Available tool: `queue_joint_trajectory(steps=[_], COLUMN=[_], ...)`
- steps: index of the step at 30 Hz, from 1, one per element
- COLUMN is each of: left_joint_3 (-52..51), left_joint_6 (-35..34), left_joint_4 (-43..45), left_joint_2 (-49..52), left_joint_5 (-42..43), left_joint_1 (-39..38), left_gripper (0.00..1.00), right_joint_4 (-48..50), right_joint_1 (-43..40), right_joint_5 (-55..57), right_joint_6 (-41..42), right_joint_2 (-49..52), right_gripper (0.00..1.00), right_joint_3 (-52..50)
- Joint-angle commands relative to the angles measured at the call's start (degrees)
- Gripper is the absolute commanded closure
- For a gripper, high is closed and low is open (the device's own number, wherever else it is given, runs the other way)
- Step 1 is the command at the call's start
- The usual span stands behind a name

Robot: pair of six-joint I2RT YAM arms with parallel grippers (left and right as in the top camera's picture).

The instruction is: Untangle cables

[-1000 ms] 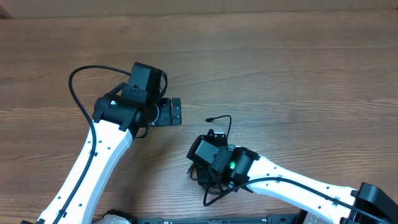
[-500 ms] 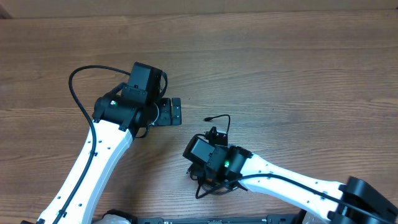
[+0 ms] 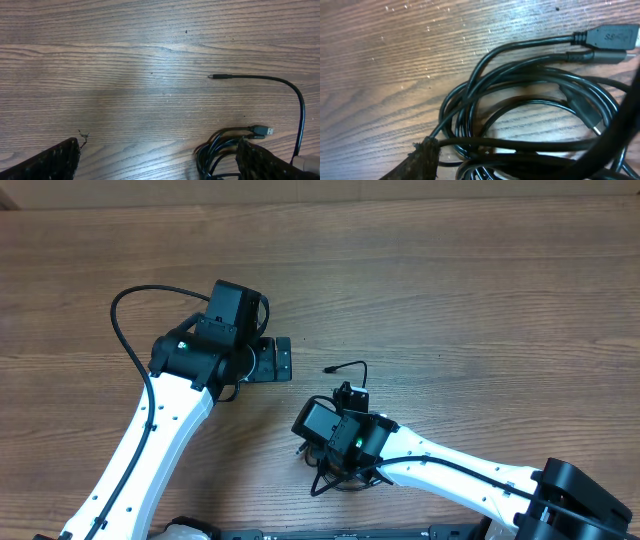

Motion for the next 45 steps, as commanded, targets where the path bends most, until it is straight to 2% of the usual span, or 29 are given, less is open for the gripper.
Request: queue_joint_trajectory(steps=[1, 22, 26, 30, 32, 34, 35, 36, 37, 45], left_joint_3=[1.03, 1.03, 1.03, 1.03, 1.03, 1.03, 1.03, 1.03, 1.03, 1.03], left_joint_6=[-0.52, -0.52, -0.52, -0.52, -0.55, -0.52, -0.52, -0.52, -0.55, -0.52], left_joint_4=[0.17, 0.17, 0.17, 0.17, 0.17, 0.17, 0.17, 0.17, 0.17, 0.2], left_joint_2=[-0.02, -0.02, -0.02, -0.02, -0.02, -0.02, -0.02, -0.02, -0.02, -0.02], left_joint_5=[-1.01, -1.01, -1.01, -1.01, -1.01, -1.01, -1.01, -1.01, -1.01, -1.01], left_joint_1=[-0.11, -0.11, -0.11, -0.11, -0.11, -0.11, -0.11, -0.11, -0.11, -0.11], left_gripper=[0.0, 0.01, 0.0, 0.0, 0.0, 0.0, 0.0, 0.0, 0.01, 0.0], right_joint_4=[1.22, 4.31, 5.44, 5.66, 5.73, 5.73, 5.7, 5.73, 5.84, 4.74], right_joint_1=[0.26, 0.26, 0.26, 0.26, 0.26, 0.26, 0.26, 0.26, 0.26, 0.2], right_joint_5=[1.68, 6.19, 6.32, 6.34, 6.21, 6.12, 5.7, 5.33, 4.76, 2.08], right_joint_6=[0.46, 0.66, 0.63, 0.61, 0.63, 0.63, 0.63, 0.63, 0.63, 0.35], right_joint_2=[0.11, 0.22, 0.42, 1.38, 2.12, 2.67, 2.78, 2.78, 2.78, 0.46], right_gripper=[0.47, 0.47, 0.57, 0.59, 0.64, 0.72, 0.86, 0.94, 0.96, 0.96], right_joint_3=[0.7, -2.32, -3.78, -3.8, -3.8, -3.8, -3.8, -3.8, -3.8, -3.76])
